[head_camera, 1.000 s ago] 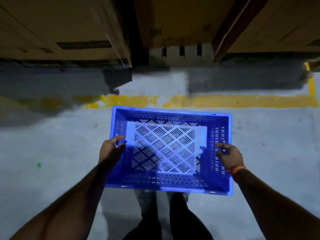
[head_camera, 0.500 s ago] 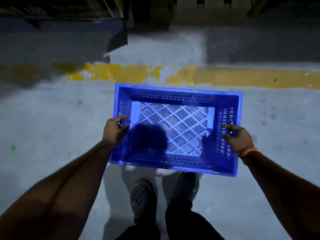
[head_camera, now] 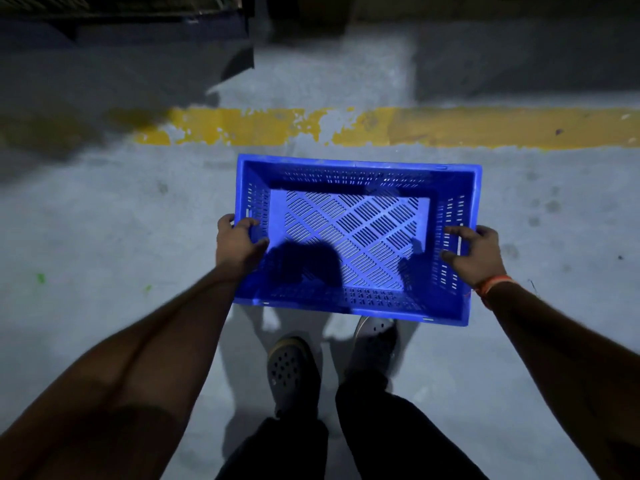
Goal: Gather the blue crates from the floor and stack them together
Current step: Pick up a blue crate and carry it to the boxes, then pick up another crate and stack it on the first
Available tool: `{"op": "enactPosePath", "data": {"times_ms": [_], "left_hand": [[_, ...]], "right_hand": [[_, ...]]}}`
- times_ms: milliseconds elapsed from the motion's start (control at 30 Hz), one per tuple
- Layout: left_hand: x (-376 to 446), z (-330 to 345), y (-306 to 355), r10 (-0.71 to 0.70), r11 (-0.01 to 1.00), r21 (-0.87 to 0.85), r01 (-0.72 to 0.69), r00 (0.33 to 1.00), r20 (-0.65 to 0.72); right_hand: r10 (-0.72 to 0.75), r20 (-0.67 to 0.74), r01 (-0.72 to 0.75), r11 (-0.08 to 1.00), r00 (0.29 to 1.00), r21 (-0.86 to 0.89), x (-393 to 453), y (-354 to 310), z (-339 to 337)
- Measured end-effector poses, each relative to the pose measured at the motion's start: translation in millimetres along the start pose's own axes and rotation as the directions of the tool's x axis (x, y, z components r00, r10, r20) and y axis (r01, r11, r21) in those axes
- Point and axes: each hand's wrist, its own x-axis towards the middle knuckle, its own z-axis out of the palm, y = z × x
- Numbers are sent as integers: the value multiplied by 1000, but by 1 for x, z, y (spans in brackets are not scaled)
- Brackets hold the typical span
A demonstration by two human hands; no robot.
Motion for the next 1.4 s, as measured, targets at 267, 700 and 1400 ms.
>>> {"op": "enactPosePath", "data": {"times_ms": [267, 700, 1400], "left_hand": [[-121, -88, 102, 269, 959, -91, -269, 963, -18], [-359, -293, 270, 537, 807, -373, -457, 832, 142], [-391, -318, 322, 791, 482, -362, -798, 218, 572]], "right_hand": [[-172, -29, 175, 966, 985, 189, -120, -85, -76], [-197, -118, 230, 817, 973, 529, -364, -203, -258], [420, -473, 121, 636, 774, 762, -554, -197, -189]]}}
